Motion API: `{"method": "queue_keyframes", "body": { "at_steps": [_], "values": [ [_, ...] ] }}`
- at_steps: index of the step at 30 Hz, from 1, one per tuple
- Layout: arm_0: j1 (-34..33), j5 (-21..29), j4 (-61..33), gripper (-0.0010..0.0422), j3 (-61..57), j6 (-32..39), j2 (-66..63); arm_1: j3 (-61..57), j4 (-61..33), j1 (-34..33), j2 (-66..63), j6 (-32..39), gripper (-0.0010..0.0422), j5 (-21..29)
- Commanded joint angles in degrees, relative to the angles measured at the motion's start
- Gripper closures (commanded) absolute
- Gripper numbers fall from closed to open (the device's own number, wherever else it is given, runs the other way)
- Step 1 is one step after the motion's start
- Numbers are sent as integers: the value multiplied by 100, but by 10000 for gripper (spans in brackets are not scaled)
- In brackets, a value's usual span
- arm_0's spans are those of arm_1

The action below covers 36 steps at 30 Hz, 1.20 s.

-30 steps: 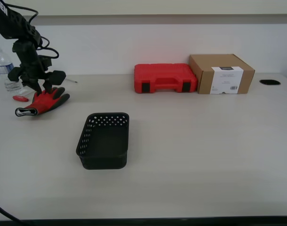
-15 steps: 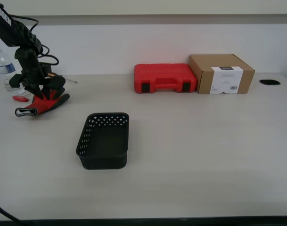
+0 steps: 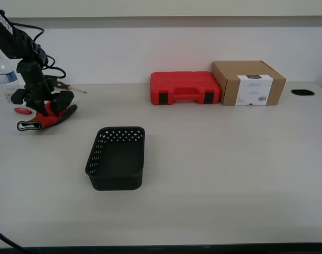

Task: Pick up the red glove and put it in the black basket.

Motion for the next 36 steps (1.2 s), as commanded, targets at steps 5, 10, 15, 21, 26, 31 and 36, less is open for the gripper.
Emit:
{"method": "queue_keyframes", "body": {
  "at_steps": [5,10,15,21,26,31,36],
  "values": [
    [0,2,33,412,7,15,-2,-50,-136,17,693,-66,180,-184],
    [-2,2,11,412,7,15,-2,337,-876,0,1596,26,361,-354],
    [0,2,-63,412,7,15,-2,334,-614,-15,1226,26,413,-149],
    [-2,2,-96,412,7,15,-2,332,-748,-24,448,33,415,-125],
    [0,0,-122,412,7,15,-2,332,-833,-44,-109,20,415,-42],
    [0,0,-138,412,7,15,-2,330,-1178,-133,-691,-229,415,472],
    [0,0,-142,412,7,15,-2,-323,-1390,-540,-1449,-267,415,566]
  ]
}}
